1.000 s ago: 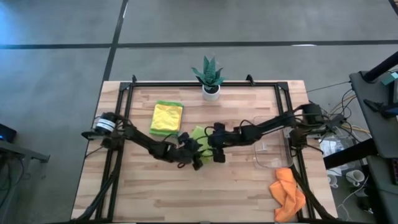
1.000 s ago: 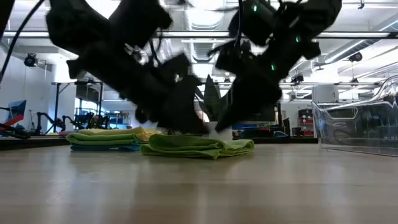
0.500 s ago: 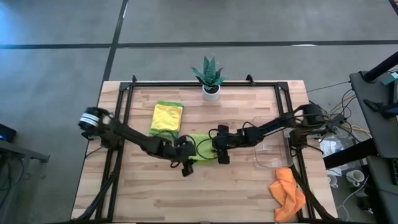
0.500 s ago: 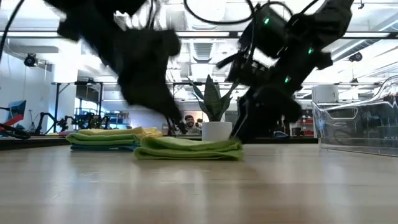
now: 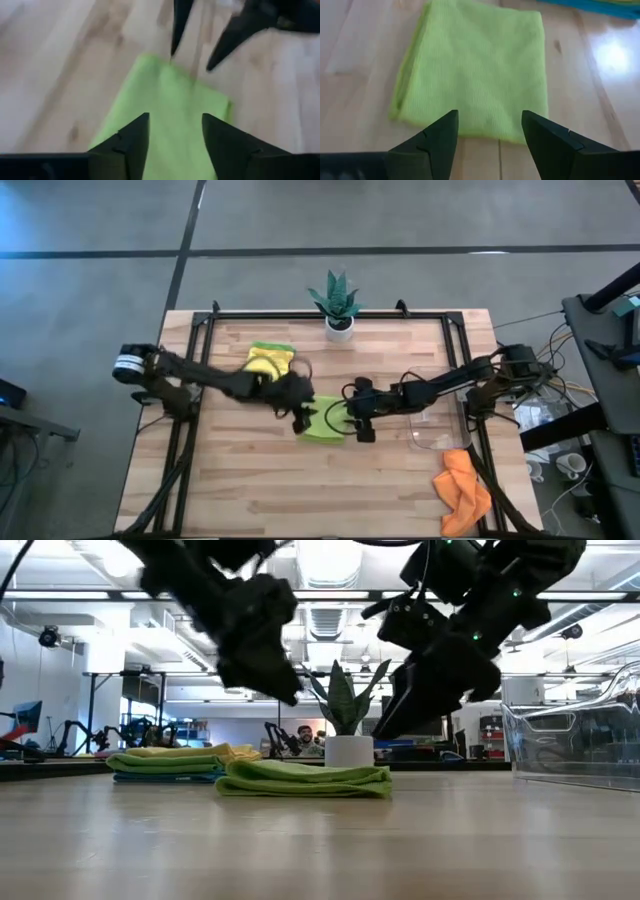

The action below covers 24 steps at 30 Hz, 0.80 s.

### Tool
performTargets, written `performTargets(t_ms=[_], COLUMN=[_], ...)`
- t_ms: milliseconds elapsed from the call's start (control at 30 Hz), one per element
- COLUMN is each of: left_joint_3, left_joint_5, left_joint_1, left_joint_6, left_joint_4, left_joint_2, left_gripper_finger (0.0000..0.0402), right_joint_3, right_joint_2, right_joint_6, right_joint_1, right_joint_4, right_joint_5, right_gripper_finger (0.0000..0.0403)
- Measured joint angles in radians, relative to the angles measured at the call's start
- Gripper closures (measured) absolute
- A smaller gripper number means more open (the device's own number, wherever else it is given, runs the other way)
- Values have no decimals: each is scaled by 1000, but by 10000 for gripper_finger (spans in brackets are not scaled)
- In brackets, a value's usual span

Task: Fold microfiber towels
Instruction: Stack the light green towel on top of the yellow towel

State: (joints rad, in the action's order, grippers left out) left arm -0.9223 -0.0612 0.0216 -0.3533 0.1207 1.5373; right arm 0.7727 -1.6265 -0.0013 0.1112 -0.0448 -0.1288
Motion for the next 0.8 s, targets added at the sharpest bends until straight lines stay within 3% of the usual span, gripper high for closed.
performTargets(t_ms=[67,167,367,600,800], left_joint_3=[-36,-72,-204,-448,-500], left_joint_5=[87,114,334,403,423], left_joint_1=[-77,-169,-293,-283,-247], left_joint_6=[77,239,390,538,554], left_joint_4=[11,73,147,499,571], left_joint_2=[17,63,243,462,509], left_gripper_finger=[215,187,184,202,203], right_joint_3=[0,0,1,5,5], right_joint_2=[26,75,140,149,147], right_joint_6=[0,0,21,3,1], right_joint_1=[0,0,0,-17,-36], right_joint_4=[41,136,217,229,245], right_joint_5=[3,5,44,83,76], right_gripper_finger=[183,175,166,165,165])
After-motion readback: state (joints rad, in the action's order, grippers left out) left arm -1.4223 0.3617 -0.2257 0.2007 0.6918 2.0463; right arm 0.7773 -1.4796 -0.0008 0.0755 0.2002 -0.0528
